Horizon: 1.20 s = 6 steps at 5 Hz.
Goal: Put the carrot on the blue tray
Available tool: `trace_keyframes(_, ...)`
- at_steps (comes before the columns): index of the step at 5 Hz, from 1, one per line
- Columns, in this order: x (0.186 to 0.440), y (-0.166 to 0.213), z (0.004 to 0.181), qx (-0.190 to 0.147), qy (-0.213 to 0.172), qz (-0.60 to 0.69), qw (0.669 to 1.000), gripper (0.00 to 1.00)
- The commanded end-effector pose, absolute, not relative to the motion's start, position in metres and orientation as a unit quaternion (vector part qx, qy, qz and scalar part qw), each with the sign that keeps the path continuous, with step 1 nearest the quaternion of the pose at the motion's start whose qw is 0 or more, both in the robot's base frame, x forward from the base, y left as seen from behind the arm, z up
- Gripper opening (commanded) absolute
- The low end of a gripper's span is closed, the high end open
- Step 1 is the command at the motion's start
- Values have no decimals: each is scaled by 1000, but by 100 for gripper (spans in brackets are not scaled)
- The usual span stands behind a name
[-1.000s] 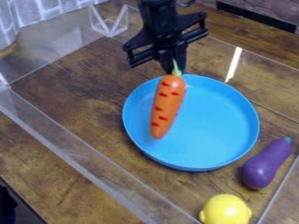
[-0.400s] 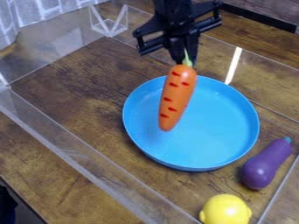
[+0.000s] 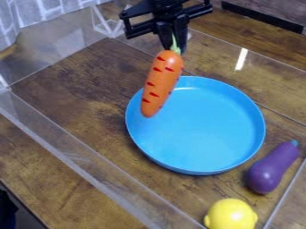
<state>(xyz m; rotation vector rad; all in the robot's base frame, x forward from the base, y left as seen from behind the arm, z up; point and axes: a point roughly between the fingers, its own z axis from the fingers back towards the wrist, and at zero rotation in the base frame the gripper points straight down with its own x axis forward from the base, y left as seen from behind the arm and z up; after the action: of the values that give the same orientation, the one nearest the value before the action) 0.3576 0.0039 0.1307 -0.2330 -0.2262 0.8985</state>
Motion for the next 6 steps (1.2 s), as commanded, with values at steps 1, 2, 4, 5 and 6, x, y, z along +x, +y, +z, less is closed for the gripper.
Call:
trace_keyframes(1,364,4,168,-120,-153,427,883,0)
trace_keyframes(2,361,-3,164,-111,-152,422,887,0)
trace_keyframes(4,331,-27,157,-99,-144,379,909,0)
trace_keyframes(5,323,-31,156,-89,-142,368,915,0)
trace_keyframes(6,317,-33,160,-79,-139,356,921,0)
